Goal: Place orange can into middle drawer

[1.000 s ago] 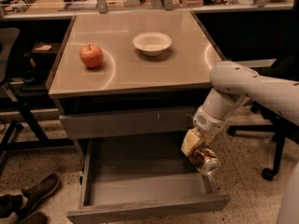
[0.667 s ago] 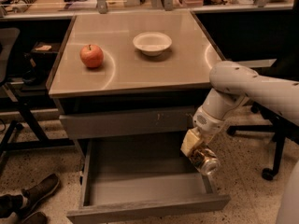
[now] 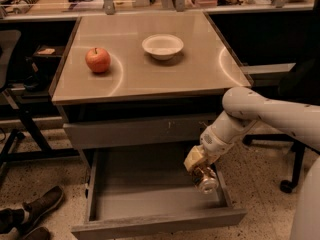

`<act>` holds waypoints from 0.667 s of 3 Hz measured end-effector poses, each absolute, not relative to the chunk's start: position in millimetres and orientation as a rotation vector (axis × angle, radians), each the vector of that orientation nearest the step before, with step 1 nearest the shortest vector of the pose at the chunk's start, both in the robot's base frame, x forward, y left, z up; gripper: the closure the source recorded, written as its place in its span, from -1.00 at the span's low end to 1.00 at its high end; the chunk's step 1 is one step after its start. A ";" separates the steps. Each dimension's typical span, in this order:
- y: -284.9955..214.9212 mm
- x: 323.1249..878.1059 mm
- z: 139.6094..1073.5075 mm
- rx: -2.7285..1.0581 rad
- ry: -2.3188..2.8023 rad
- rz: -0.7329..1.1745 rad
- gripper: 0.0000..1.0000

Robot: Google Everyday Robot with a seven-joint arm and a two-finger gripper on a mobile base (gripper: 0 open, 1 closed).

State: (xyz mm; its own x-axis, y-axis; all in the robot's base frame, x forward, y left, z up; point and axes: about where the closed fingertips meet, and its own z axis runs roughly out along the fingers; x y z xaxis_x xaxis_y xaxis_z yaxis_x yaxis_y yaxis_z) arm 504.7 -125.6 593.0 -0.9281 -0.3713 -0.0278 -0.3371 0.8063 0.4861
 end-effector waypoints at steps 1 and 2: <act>-116.5 518.5 574.2 0.479 -2.958 -0.824 1.00; -116.1 519.7 573.3 0.478 -2.963 -0.824 1.00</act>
Offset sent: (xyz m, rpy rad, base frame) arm 0.0117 0.0077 -0.0160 0.0288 -0.0093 -0.0616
